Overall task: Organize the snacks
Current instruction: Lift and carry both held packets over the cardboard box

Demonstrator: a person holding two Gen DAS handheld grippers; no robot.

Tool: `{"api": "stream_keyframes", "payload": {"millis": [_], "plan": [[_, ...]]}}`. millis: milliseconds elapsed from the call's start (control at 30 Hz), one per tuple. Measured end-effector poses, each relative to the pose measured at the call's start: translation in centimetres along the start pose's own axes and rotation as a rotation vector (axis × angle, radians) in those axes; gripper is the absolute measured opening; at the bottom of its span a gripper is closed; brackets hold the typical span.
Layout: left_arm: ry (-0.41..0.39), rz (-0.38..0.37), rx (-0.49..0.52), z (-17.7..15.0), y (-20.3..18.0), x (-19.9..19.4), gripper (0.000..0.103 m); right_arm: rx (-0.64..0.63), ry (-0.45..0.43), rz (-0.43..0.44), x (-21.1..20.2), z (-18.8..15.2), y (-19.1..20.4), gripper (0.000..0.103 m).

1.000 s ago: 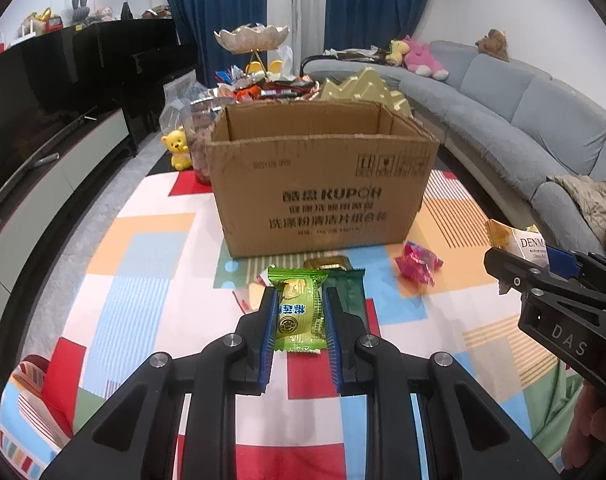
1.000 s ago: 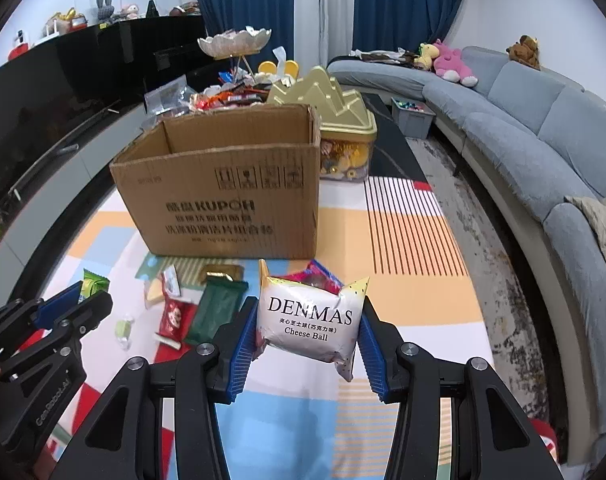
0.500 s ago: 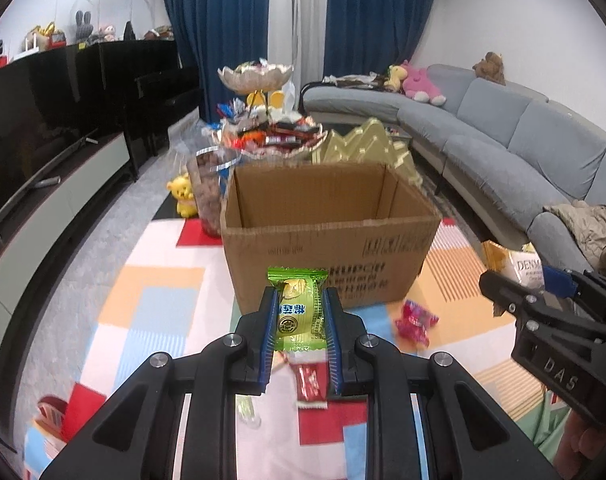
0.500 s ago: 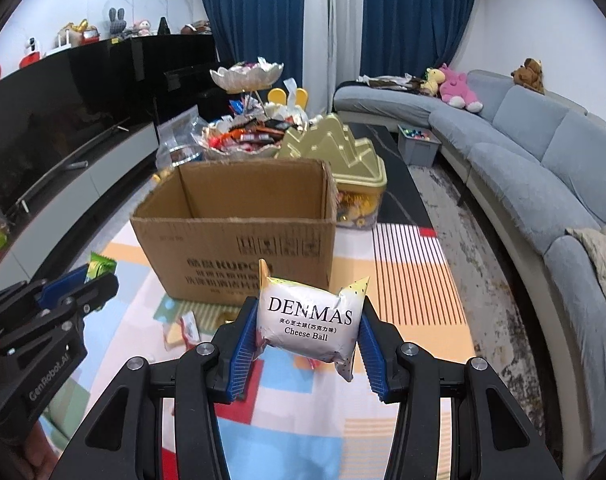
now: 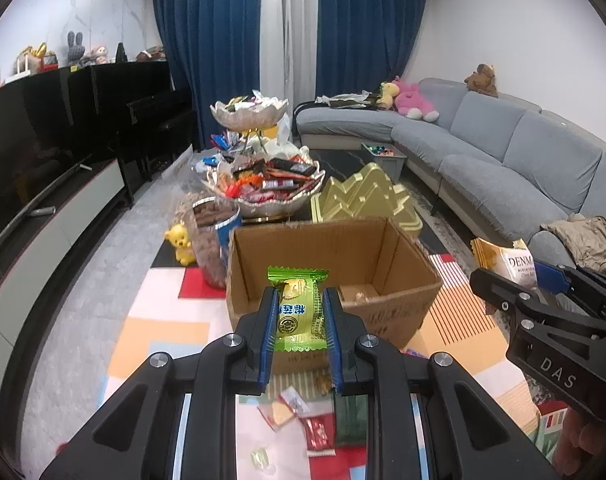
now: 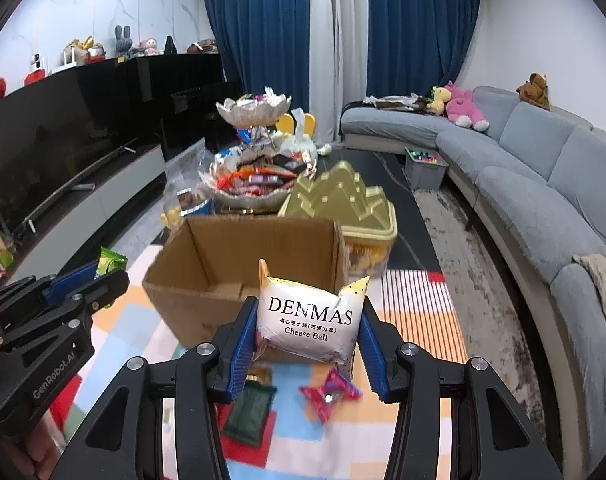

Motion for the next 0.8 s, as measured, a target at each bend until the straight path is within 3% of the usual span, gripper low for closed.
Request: {"api": "stream_keyframes", "payload": {"millis": [400,800], "plan": [[-0.02,-0.008,0.013,4.8,0.8,2.5,0.023,-0.007,-0.013,0.029,2.5,5.3,0.9,0.049],[0.016,-0.005,0.006,5.6,2.0,6.7,0.023,-0.016,0.044,0.055,6.9,6.8,2.1,0.049]]}}
Point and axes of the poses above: each gripper's, at about its wrist camera, not at the fingertips, and x roughly the way its jaws point, y to its left, z to its top, the point moved 6 cm from there along x, roughly the way its jaws point, and after that the axes turned 1 degree about x, right-handed, at the moved point
